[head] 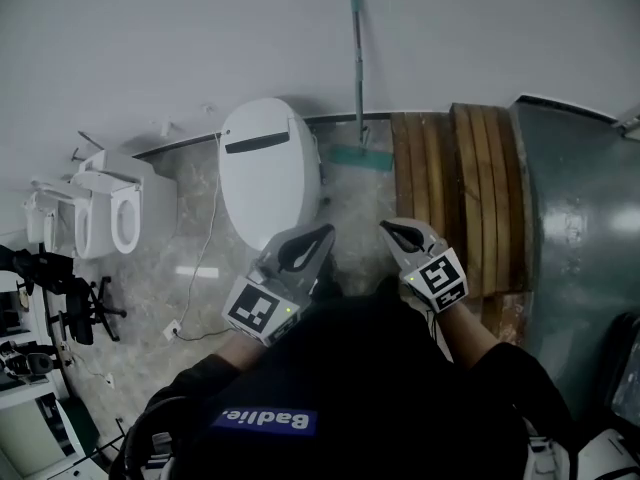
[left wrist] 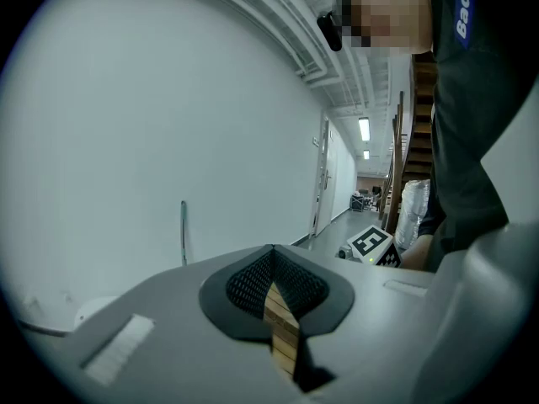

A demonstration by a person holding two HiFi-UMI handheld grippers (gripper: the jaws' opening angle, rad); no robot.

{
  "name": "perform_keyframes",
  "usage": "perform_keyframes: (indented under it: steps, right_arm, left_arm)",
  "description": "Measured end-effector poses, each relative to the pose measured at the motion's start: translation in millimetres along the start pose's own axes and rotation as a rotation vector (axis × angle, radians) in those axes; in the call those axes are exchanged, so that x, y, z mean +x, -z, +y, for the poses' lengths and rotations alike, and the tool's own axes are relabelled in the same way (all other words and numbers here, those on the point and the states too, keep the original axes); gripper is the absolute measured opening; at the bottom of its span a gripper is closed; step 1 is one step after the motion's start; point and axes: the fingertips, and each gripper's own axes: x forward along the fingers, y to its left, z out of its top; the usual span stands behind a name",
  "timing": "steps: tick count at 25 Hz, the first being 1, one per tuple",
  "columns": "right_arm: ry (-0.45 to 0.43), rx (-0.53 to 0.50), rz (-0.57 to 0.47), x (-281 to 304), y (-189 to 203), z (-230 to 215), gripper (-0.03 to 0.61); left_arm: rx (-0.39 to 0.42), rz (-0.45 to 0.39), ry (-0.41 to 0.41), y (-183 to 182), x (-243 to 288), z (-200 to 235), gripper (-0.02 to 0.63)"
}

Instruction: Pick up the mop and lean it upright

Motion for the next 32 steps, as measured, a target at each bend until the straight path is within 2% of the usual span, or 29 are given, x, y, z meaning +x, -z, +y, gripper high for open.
perform_keyframes:
  steps: [3,6,13,19,24,32]
  right_arm:
    - [-0.024,-0.069,-0.021,-11,-10,11,0.005]
    - [-0.03,-0.087,-0.056,-22,-26,23,0.005]
    - [0.031,-0.146,-0.134,-33,-72,63,0.005]
    - [0.025,-0.035,-0.182,-16,-94,119,0.005]
    - [0.027,-0.028,-0.206,-7,-114,154,0.005]
    - [0.058,-0.029,-0.232,-7,-127,179,0.003]
  left_arm:
    - [0.009,0.004,-0.004,1,1,-14,0.018]
    - [0.029,-0.013,0.011,-3,-8,-24,0.018]
    - [0.056,-0.077,0.048,-5,-52,-30,0.018]
    - [0.027,-0.139,0.061,8,-99,-10,0.018]
    - [-0.021,-0.187,0.061,8,-129,5,0.018]
    - [0.02,-0.211,0.118,9,-148,-6,0.018]
